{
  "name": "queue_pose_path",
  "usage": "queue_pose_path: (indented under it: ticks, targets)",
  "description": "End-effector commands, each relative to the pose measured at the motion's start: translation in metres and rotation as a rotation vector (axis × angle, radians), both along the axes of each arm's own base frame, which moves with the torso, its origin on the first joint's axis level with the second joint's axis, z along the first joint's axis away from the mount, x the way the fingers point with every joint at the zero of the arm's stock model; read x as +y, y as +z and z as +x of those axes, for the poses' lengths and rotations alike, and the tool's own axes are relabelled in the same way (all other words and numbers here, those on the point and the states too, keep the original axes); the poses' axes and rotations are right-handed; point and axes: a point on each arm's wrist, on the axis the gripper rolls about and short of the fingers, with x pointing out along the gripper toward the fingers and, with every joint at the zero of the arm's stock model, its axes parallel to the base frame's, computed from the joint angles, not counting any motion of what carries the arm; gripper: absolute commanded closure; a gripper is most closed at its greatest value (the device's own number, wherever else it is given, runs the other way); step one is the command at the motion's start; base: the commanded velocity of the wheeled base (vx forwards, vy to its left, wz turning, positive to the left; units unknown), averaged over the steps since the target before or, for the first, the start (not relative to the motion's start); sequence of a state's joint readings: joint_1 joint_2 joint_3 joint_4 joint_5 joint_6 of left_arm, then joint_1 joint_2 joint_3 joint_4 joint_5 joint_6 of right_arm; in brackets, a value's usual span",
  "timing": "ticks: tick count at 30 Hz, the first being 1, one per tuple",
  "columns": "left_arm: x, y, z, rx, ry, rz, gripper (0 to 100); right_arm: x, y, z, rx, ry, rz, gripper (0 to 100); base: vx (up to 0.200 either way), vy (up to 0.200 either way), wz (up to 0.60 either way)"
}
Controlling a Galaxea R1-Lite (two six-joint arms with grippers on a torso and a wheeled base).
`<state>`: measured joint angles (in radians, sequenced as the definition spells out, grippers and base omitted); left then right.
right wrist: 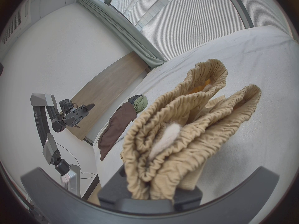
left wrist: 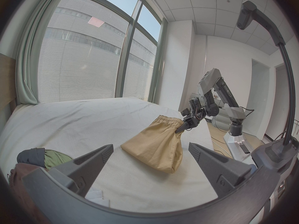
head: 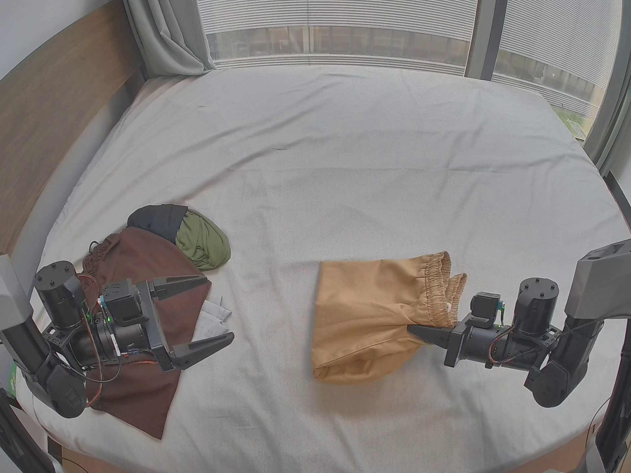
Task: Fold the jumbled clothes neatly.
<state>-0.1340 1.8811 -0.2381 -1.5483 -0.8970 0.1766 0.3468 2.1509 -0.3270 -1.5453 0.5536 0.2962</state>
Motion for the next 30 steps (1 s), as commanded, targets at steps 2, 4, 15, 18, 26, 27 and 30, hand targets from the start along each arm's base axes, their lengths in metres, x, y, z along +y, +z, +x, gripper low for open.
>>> queue_pose_path:
  ticks: [2,4,15,18,26,27,30]
  targets:
    - [-0.001,0.001,0.000,-0.002,0.000,0.000,0,0.001,0.003,0.000,-0.002,0.000,0.013,100,0.000,0.000,0.00]
    - [-0.001,0.000,-0.001,0.001,-0.006,0.000,0,0.002,0.007,-0.001,-0.002,0.001,0.027,100,0.000,0.000,0.00]
    - [-0.003,0.002,-0.001,-0.006,-0.013,-0.002,0,0.023,0.023,0.002,-0.009,0.043,0.111,100,0.000,0.000,0.00]
    - [-0.002,0.002,-0.001,-0.007,-0.012,-0.002,0,0.024,0.028,0.002,-0.009,0.047,0.128,100,0.000,0.000,0.00]
    - [-0.004,0.002,-0.001,-0.007,-0.013,-0.002,0,0.026,0.034,0.004,-0.022,0.046,0.151,100,0.000,0.000,0.00]
    - [-0.004,0.002,-0.002,-0.006,-0.013,-0.002,0,0.026,0.036,0.007,-0.029,0.045,0.161,100,0.000,0.000,0.00]
    - [-0.004,0.002,-0.001,-0.007,-0.012,-0.002,0,0.027,0.042,0.014,-0.039,0.036,0.189,100,0.000,0.000,0.00]
